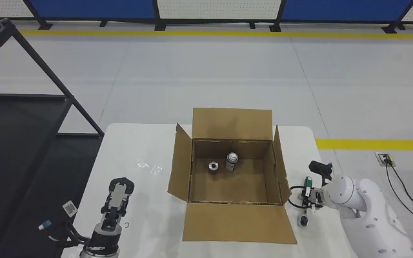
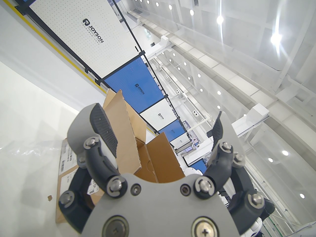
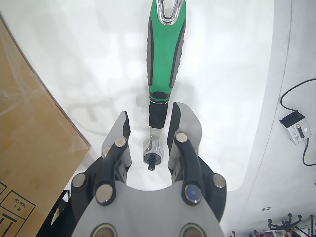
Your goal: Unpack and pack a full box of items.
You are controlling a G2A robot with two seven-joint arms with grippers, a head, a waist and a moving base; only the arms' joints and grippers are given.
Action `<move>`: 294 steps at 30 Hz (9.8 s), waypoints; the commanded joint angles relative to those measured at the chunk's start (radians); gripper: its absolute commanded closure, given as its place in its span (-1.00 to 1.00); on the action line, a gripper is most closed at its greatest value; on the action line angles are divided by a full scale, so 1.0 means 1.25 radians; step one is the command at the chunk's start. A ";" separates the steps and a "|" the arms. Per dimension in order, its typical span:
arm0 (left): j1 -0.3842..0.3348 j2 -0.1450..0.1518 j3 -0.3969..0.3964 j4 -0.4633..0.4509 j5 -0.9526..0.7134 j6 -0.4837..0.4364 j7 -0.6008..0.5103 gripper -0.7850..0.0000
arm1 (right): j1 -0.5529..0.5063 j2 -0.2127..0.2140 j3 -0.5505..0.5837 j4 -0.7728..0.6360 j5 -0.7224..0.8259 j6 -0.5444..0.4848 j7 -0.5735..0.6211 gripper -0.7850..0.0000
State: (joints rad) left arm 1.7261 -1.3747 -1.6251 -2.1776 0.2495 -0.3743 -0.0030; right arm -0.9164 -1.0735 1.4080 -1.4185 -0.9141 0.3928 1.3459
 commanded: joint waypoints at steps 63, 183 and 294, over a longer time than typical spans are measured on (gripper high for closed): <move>0.000 0.000 0.000 0.000 0.000 0.000 0.000 -1.00 | -0.383 0.036 0.387 -0.457 0.269 -0.118 -0.202 1.00; 0.000 0.000 0.000 0.000 0.000 0.000 0.000 -1.00 | 0.609 -0.183 -0.843 0.109 0.051 -0.646 0.047 1.00; -0.172 0.030 -0.033 0.052 -0.072 0.132 -0.381 -1.00 | 0.146 0.064 -0.199 -0.621 0.063 -0.378 -0.325 -1.00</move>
State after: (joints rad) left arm 1.5140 -1.3381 -1.6642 -2.1128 0.1665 -0.2153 -0.4638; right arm -0.7027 -0.9984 1.1095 -2.1977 -0.8265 -0.1073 0.9494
